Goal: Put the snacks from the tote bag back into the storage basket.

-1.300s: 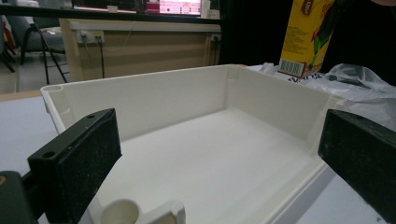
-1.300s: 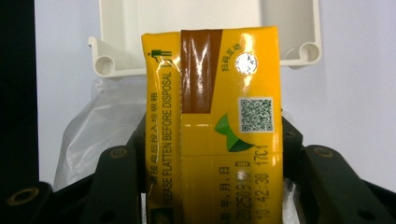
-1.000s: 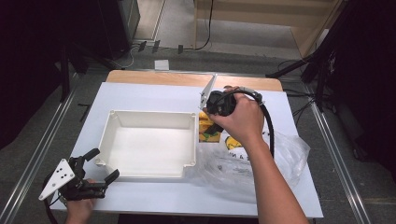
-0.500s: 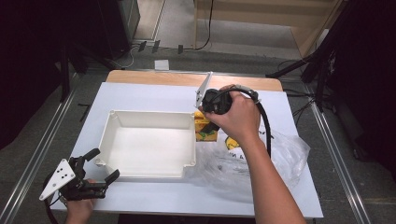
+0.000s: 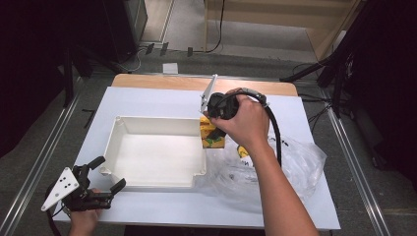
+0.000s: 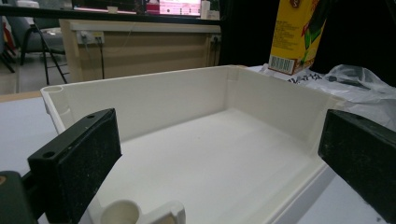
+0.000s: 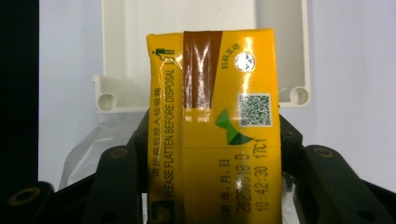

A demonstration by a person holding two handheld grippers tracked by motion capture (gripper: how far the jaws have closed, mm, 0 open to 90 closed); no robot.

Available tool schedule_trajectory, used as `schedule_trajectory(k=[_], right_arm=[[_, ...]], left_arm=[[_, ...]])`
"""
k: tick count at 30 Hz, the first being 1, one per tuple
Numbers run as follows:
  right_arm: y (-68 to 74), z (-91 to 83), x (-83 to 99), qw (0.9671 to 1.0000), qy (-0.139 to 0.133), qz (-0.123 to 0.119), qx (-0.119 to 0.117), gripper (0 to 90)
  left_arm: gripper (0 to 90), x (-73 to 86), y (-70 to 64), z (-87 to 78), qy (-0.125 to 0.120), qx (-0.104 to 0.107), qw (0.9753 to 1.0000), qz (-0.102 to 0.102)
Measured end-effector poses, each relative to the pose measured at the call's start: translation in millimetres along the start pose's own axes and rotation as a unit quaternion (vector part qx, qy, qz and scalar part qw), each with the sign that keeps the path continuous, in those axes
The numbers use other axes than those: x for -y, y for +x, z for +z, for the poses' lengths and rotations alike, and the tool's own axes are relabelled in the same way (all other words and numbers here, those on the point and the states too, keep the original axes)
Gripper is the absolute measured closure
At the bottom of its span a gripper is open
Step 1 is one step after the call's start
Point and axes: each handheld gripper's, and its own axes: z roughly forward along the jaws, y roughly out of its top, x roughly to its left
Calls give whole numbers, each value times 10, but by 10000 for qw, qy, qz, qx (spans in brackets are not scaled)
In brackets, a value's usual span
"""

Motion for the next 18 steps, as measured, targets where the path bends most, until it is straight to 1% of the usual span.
schedule_trajectory(k=[1, 3, 4, 5, 6, 7, 10, 18], right_arm=[[-7, 2, -9, 10000, -26, -37, 8, 523], [-1, 1, -27, 10000, -30, -3, 15, 523], [-9, 6, -39, 10000, -55, -58, 7, 523], [7, 6, -58, 10000, -31, 36, -9, 523], [7, 6, -58, 10000, -31, 36, -9, 523], [-8, 14, -67, 9999, -78, -63, 9, 523], [-5, 26, -109, 10000, -45, -1, -2, 523], [-24, 65, -168, 10000, -80, -23, -6, 523]], left_arm=[[0, 0, 0, 0, -1, -1, 10000, 1], [0, 0, -1, 2, 1, -5, 10000, -2], [0, 0, -2, 2, -1, -7, 10000, -2], [0, 0, -2, 2, -2, -8, 10000, -4], [0, 0, -1, 2, -1, -9, 10000, -4], [0, 0, -1, 3, -1, -7, 10000, -2], [0, 0, -1, 3, 0, -8, 10000, 1], [0, 0, -1, 2, -1, -4, 10000, -2]])
